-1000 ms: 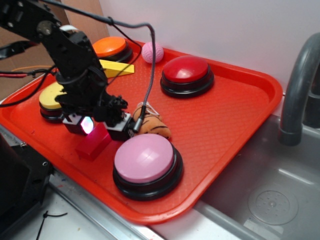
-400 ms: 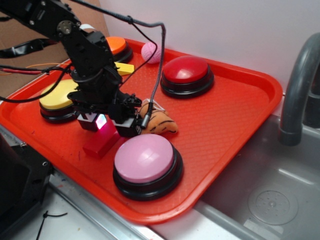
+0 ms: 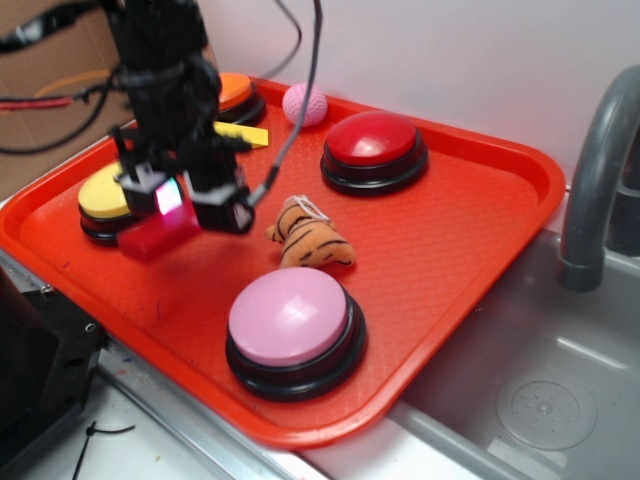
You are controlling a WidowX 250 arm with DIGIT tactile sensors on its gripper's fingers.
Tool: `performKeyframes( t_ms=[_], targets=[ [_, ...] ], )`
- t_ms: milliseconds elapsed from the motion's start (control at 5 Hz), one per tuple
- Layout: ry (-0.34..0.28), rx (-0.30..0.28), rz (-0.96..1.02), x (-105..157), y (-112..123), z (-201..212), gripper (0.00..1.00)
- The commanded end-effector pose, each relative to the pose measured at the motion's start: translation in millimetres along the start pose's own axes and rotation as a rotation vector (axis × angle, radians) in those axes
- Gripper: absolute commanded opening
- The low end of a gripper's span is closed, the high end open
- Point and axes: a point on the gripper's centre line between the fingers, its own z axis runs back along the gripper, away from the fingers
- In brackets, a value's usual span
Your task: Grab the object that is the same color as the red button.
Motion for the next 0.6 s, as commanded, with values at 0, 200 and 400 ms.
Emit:
performKeyframes(
  t_ms=[0, 200, 400],
  targets=[
    [-0.093, -0.056, -0.083, 20, 0, 98, 0.0],
    [-0.168, -0.044, -0.059, 17, -4, 124, 0.0],
    [-0.185, -0.019, -0.083, 18, -8, 123, 0.0]
  ],
)
